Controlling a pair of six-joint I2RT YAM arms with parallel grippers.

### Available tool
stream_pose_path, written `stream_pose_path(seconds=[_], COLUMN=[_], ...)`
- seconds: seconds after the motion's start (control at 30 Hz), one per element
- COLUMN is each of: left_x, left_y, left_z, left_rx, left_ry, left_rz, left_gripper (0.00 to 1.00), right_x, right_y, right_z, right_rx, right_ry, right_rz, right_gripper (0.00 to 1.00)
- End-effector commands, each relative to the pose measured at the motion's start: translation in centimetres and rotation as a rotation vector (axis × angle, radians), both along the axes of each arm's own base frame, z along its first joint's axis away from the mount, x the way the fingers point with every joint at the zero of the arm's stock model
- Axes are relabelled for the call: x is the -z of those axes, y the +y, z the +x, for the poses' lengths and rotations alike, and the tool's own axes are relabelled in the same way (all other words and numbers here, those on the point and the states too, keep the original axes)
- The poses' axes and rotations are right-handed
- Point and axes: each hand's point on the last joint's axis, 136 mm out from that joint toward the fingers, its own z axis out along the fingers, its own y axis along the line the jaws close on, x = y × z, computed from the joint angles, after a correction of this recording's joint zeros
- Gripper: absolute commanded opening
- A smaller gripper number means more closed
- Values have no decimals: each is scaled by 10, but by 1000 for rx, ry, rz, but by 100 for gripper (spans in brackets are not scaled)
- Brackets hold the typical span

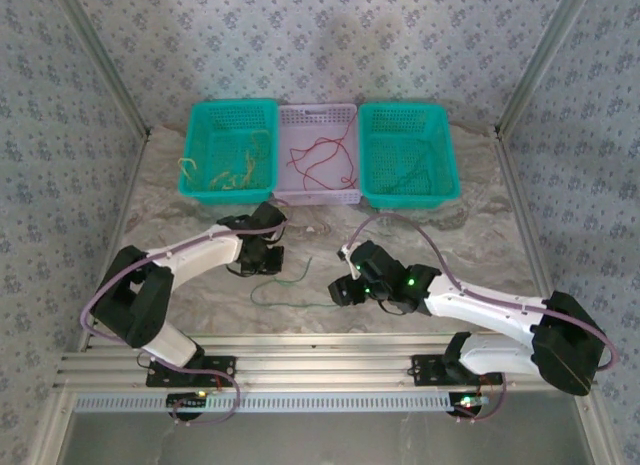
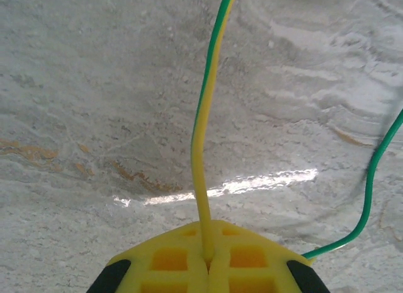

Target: Untangle the cables

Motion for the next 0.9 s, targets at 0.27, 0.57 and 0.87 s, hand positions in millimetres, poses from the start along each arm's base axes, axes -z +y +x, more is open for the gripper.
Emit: stream_pose_path(seconds=[0.27, 0.57, 0.87], left_x=[-94, -147, -192], left_y=[-6, -5, -19], left_z=[5, 20, 36], left_rx=[33, 25, -45], left_ry=[-164, -298, -385], left_rz=[-73, -96, -207], left_gripper=[0, 0, 0], right_x=[-2, -23, -67], right_y=[1, 6, 52], right_z=[4, 10, 1], right_rx=[52, 57, -117], right_ry=[4, -70, -186], right_rz=[55, 139, 396], right_gripper=[85, 94, 95])
